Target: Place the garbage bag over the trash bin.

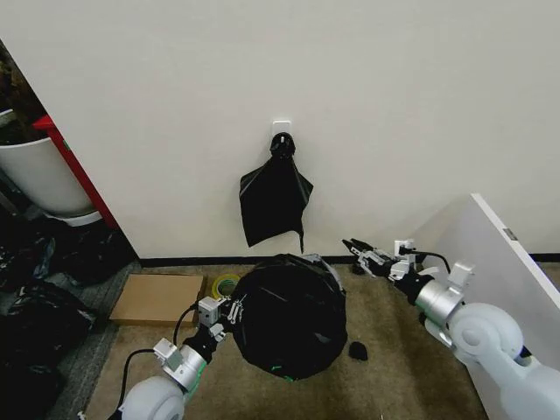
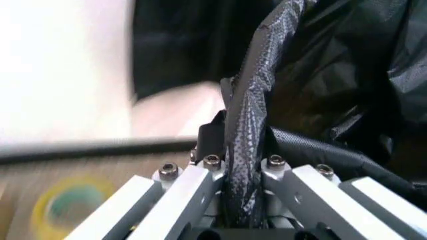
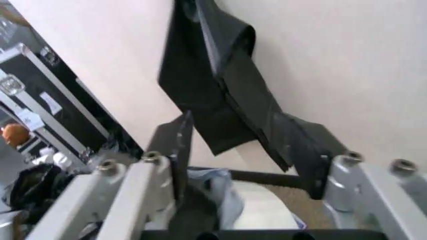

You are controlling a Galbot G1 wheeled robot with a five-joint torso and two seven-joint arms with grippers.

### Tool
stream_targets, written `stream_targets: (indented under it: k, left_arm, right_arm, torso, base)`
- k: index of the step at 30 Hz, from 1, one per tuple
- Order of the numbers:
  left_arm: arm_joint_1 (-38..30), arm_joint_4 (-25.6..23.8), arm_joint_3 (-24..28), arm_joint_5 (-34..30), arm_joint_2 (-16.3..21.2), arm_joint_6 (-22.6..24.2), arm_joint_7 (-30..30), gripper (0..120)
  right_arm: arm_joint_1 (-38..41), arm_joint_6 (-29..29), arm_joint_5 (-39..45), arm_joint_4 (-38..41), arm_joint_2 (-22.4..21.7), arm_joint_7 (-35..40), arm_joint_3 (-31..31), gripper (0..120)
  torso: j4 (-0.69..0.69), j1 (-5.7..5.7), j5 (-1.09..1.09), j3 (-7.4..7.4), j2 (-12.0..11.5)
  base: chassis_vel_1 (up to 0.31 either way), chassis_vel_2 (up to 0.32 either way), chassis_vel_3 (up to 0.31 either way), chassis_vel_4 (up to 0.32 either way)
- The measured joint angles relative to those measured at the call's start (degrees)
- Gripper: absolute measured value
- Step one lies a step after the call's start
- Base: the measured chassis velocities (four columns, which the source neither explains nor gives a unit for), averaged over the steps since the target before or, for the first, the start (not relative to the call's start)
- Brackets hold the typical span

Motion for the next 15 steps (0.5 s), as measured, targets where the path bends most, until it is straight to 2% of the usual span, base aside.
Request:
stream_targets:
  k: [2, 4, 6, 10, 12, 15]
  left_arm:
    - [-1.15, -1.74, -0.4, -6.5, -0.5, 5.29, -6.34, 1]
    - [-2.15, -2.38, -0.64, -9.31, -0.73, 7.43, -9.26, 1]
    - [-2.87, -2.64, -0.8, -10.92, -0.87, 8.61, -10.96, 1]
    - [-5.5, -2.7, -1.63, -17.01, -1.33, 12.09, -16.51, 1]
    - [-5.72, -2.66, -2.05, -18.49, -1.55, 12.76, -17.58, 1]
    - [-6.36, -2.38, -2.78, -21.22, -1.8, 13.51, -19.11, 1]
  right_arm:
    - [-5.07, 0.23, -2.28, 4.09, 1.86, -0.24, 2.28, 58]
    - [-7.76, 0.54, -3.94, 6.05, 2.69, -0.69, 2.92, 63]
    - [-10.38, 0.93, -5.74, 7.75, 3.39, -1.18, 3.15, 67]
    - [-18.56, 2.11, -13.18, 12.1, 5.99, -2.68, 0.79, 87]
    - [-19.57, 2.27, -15.13, 12.24, 6.32, -3.05, -0.5, 90]
    - [-22.87, 3.23, -22.34, 9.42, 6.83, -4.89, -3.46, 98]
  torso:
    - [0.0, 0.0, -0.01, 0.0, 0.0]
    - [-0.01, 0.0, -0.02, 0.0, 0.0]
    - [-0.01, 0.0, -0.01, -0.01, 0.0]
    - [-0.04, 0.0, -0.02, -0.01, 0.0]
    - [-0.02, 0.0, -0.01, -0.01, 0.0]
    - [0.01, 0.0, -0.01, 0.0, 0.0]
  base:
    - [0.0, 0.0, 0.0, 0.0]
    - [0.0, 0.0, 0.0, 0.0]
    - [0.0, 0.0, 0.0, 0.0]
    - [0.0, 0.0, 0.0, 0.0]
    - [0.0, 0.0, 0.0, 0.0]
    - [0.0, 0.0, 0.0, 0.0]
